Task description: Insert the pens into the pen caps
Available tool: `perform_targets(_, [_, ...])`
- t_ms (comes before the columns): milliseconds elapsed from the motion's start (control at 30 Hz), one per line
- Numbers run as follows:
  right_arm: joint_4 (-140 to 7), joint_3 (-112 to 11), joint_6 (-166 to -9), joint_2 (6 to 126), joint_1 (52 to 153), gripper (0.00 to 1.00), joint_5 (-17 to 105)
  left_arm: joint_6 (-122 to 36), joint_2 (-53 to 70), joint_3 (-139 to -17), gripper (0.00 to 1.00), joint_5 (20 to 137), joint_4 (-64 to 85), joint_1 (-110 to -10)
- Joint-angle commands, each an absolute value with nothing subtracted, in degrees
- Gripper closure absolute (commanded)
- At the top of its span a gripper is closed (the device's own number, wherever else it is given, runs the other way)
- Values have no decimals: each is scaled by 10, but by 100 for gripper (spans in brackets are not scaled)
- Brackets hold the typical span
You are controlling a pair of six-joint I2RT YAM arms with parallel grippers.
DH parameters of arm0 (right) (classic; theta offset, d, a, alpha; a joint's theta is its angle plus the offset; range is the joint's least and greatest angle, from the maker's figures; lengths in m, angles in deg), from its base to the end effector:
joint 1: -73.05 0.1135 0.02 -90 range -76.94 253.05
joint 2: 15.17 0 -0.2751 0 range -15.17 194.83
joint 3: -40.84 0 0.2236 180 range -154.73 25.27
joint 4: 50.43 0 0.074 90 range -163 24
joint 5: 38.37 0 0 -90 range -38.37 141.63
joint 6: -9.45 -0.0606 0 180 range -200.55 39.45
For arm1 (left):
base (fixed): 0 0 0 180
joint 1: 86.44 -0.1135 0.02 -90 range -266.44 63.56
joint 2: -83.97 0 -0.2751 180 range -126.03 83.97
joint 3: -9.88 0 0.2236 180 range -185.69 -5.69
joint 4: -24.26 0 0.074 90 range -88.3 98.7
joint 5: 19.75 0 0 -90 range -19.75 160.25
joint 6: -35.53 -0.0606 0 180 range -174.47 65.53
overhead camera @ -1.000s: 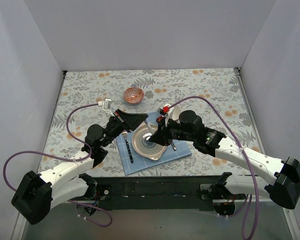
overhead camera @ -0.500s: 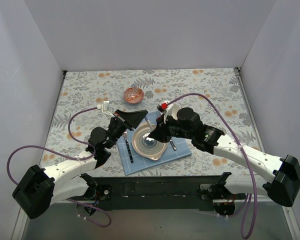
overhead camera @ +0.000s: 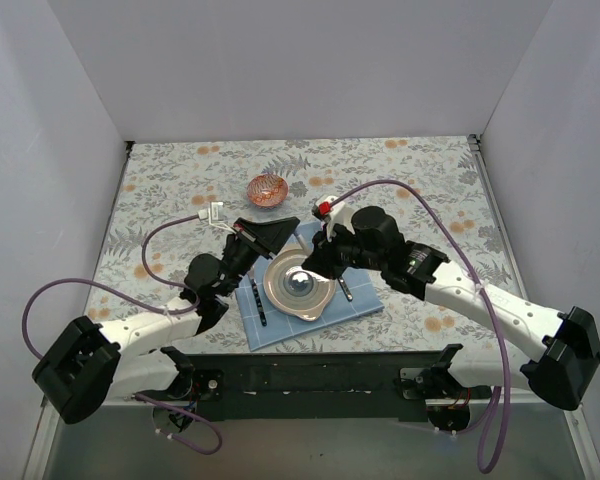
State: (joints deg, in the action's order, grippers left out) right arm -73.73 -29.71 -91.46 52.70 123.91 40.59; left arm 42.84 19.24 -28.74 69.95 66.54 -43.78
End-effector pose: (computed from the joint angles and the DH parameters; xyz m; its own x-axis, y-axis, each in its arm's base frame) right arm 0.1581 0.2126 0.3318 -0.3838 -0.1773 -0.9063 -0.8165 0.5235 0.2434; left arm 0.1713 -0.1574 0.3014 -0.6945 -0.7088 0.1237 0.1174 -0.2812 -0.9524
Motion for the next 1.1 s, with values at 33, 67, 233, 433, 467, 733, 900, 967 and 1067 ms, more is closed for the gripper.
perform_targets(33, [-403,-456,-887,529,1203,99,486,435,141,-255,100,962,512,-314])
perform_targets(67, [-416,-466,-879,532,1203,99,485,426,150,-258,100,959,489,-312])
perform_targets(233, [-445,-499,-876,550,1189,99,446,410,169,-256,100,947,482,-308])
perform_targets(433, [-374,-451,-944,551,1188,99,434,407,156,-256,100,920,526,-282])
perform_targets(467, [-359,-446,-959,555,1188,99,427,408,152,-257,100,919,546,-275])
perform_targets(733, [-424,-426,-958,569,1188,99,364,396,250,-292,82,809,442,-272])
perform_targets(900, [-456,-308,-972,514,1188,99,369,303,295,-439,30,726,272,-284])
perform_targets(967, [-470,-258,-979,493,1180,99,385,257,293,-478,21,710,211,-286])
perform_targets(1067, [-543,-241,-981,458,1160,99,433,227,292,-537,11,684,154,-287])
